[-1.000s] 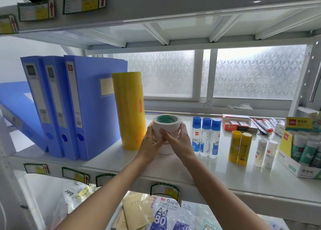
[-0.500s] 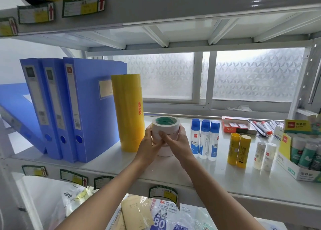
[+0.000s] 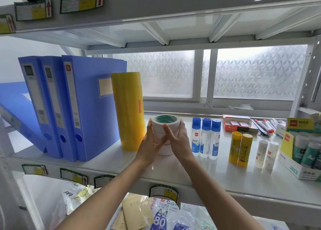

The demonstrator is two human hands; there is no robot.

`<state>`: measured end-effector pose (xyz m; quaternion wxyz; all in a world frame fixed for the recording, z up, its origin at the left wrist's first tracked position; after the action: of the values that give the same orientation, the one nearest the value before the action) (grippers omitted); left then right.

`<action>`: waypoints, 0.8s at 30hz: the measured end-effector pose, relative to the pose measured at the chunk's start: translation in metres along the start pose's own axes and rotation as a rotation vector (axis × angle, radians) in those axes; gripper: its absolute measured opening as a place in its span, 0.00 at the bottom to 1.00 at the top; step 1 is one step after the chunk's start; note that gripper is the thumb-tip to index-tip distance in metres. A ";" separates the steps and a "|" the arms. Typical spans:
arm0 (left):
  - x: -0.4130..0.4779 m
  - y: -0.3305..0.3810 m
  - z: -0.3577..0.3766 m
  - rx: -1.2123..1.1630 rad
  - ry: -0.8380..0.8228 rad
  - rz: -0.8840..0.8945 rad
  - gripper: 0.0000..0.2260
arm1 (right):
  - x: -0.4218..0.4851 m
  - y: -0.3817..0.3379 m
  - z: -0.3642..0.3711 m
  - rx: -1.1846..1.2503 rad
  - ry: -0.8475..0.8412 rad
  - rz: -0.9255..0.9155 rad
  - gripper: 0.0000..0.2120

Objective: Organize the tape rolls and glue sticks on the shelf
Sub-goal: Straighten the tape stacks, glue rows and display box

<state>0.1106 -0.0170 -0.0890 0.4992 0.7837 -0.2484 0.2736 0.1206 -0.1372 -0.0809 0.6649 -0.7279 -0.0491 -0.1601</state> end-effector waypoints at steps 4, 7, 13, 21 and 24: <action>0.001 -0.002 -0.001 0.039 -0.001 0.006 0.40 | -0.003 0.000 0.001 -0.256 0.135 -0.065 0.35; 0.002 -0.001 -0.001 0.030 0.008 0.010 0.40 | -0.003 0.000 0.001 -0.306 0.170 -0.073 0.35; 0.001 0.002 -0.001 0.016 0.020 -0.011 0.37 | -0.001 0.000 0.002 -0.298 0.161 -0.051 0.40; -0.002 -0.001 -0.004 -0.067 -0.030 -0.179 0.51 | -0.001 0.012 -0.001 -0.200 0.013 0.139 0.65; 0.000 -0.008 -0.004 0.007 -0.081 -0.247 0.46 | -0.004 0.019 -0.007 -0.259 -0.036 0.180 0.53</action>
<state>0.1147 -0.0102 -0.0925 0.5159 0.8205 -0.1689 0.1792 0.1213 -0.1456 -0.0998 0.5760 -0.8119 0.0254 -0.0919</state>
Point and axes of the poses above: each hand's wrist, its own x-axis towards the middle knuckle, its own z-axis out of the palm, y = z × x, the point moved 2 cm from there along x, towards the middle knuckle, and after that the axes turned 11 degrees about z, right-handed, at the moved point
